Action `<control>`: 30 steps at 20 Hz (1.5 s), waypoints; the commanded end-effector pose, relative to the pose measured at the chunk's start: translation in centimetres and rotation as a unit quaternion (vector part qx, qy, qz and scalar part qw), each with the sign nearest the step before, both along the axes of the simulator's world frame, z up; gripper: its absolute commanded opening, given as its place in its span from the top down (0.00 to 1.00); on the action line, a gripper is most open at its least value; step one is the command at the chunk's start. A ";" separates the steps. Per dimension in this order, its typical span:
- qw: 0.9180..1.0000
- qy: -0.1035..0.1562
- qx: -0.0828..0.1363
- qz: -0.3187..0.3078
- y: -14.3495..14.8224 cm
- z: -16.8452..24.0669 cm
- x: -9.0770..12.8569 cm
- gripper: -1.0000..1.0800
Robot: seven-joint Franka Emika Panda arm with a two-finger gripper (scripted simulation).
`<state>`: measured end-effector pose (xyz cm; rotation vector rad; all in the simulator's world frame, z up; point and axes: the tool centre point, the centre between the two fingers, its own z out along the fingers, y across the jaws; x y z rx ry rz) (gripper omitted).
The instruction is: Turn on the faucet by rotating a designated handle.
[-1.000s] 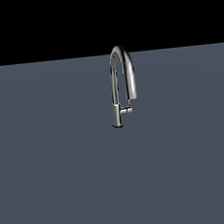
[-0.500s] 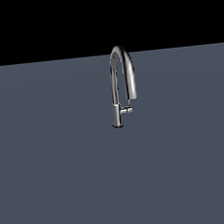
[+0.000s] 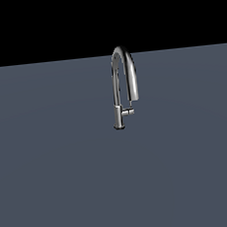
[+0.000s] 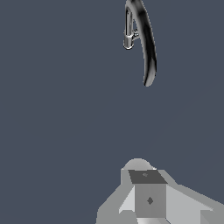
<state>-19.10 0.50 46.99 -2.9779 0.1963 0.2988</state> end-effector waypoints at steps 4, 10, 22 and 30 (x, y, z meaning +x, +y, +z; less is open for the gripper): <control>0.998 0.037 0.029 -0.032 -0.2 -0.9 3.2 1.00; 0.993 0.077 0.062 -0.067 -0.6 -2.2 6.6 1.00; 0.969 0.160 0.130 -0.137 -1.9 -5.7 13.1 1.00; 0.943 0.215 0.176 -0.183 -3.0 -8.8 17.0 1.00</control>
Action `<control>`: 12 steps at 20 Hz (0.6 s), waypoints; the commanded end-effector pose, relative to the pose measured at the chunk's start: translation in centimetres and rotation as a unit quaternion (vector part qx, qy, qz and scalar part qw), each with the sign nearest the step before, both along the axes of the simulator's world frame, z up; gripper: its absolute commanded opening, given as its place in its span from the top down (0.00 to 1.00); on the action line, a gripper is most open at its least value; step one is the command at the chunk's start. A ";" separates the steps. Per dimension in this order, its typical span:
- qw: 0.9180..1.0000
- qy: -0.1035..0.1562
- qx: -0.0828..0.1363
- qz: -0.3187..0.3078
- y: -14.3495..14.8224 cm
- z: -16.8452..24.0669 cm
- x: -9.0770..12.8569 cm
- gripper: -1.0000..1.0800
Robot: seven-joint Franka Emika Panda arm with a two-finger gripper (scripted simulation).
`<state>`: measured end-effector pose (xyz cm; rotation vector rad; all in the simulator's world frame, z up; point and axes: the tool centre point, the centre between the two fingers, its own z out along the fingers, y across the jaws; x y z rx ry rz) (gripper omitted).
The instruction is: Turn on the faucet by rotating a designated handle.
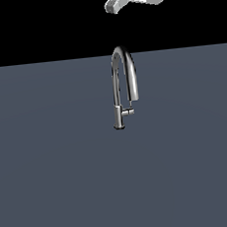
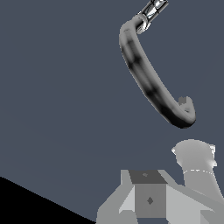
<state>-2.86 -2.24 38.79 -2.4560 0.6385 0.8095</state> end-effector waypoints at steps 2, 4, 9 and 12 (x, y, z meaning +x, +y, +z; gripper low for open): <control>0.999 0.026 0.022 -0.022 -0.5 -1.5 1.6 1.00; 0.998 0.040 0.034 -0.034 -0.8 -2.4 2.5 1.00; 0.993 0.078 0.066 -0.066 -1.5 -4.9 4.6 1.00; 0.988 0.101 0.085 -0.085 -2.0 -6.5 5.8 1.00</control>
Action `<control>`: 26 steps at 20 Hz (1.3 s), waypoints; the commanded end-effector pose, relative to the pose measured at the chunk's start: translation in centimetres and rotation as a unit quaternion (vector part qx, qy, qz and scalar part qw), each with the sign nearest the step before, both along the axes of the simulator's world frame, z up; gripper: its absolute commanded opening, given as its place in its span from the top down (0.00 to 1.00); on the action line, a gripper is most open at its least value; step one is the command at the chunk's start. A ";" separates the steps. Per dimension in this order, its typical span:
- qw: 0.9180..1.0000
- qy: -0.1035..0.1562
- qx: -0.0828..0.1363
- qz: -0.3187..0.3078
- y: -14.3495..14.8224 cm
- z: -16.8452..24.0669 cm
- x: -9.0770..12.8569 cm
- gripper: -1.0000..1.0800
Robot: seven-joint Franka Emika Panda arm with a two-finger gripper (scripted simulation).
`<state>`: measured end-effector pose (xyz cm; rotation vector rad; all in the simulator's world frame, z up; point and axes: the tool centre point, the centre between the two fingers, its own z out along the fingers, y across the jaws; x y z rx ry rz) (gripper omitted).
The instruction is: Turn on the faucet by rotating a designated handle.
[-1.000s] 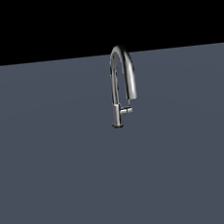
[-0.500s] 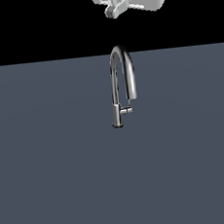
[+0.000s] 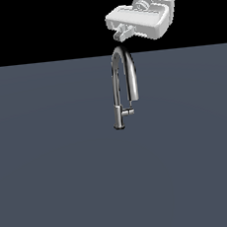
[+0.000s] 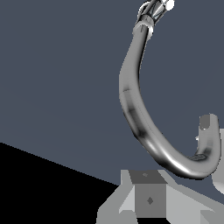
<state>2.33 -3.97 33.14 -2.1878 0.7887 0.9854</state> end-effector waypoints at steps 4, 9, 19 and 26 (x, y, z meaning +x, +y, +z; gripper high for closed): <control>0.998 0.043 0.037 -0.037 -0.8 -3.1 2.0 1.00; 0.991 0.084 0.071 -0.072 -1.4 -6.2 3.6 1.00; 0.964 0.170 0.142 -0.146 -2.4 -13.2 6.1 1.00; 0.941 0.217 0.179 -0.187 -2.5 -17.5 6.9 1.00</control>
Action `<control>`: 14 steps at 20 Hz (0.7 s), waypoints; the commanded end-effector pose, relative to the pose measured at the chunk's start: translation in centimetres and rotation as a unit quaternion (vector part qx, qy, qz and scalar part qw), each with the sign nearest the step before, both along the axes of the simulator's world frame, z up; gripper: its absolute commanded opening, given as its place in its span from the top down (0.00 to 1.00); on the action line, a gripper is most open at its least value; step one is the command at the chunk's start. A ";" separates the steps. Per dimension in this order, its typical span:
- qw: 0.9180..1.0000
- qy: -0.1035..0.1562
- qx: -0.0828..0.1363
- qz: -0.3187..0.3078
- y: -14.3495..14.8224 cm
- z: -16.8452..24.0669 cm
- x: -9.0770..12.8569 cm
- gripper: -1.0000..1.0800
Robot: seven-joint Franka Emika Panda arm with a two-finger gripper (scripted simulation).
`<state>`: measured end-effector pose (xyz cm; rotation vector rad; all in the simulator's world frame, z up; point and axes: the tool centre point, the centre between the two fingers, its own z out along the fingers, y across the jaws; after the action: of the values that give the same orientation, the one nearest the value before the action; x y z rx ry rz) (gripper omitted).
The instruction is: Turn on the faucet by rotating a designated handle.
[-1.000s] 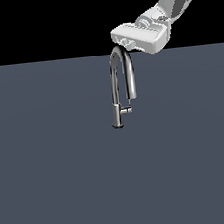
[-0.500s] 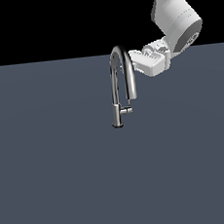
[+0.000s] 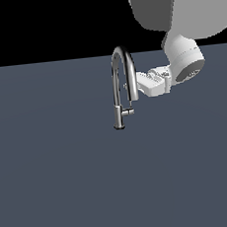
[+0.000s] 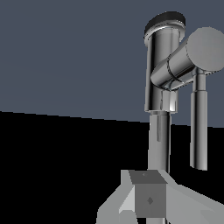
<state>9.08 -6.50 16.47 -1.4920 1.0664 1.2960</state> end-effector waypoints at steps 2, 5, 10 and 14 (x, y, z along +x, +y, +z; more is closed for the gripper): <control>1.000 0.020 0.016 -0.018 0.0 -1.7 0.3 1.00; 0.999 0.032 0.026 -0.028 0.1 -2.8 0.4 1.00; 0.998 0.042 0.033 -0.037 0.2 -3.7 0.5 1.00; 0.998 0.042 0.034 -0.037 0.2 -3.7 0.5 1.00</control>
<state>9.51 -6.31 12.75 -1.3467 1.1111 1.3402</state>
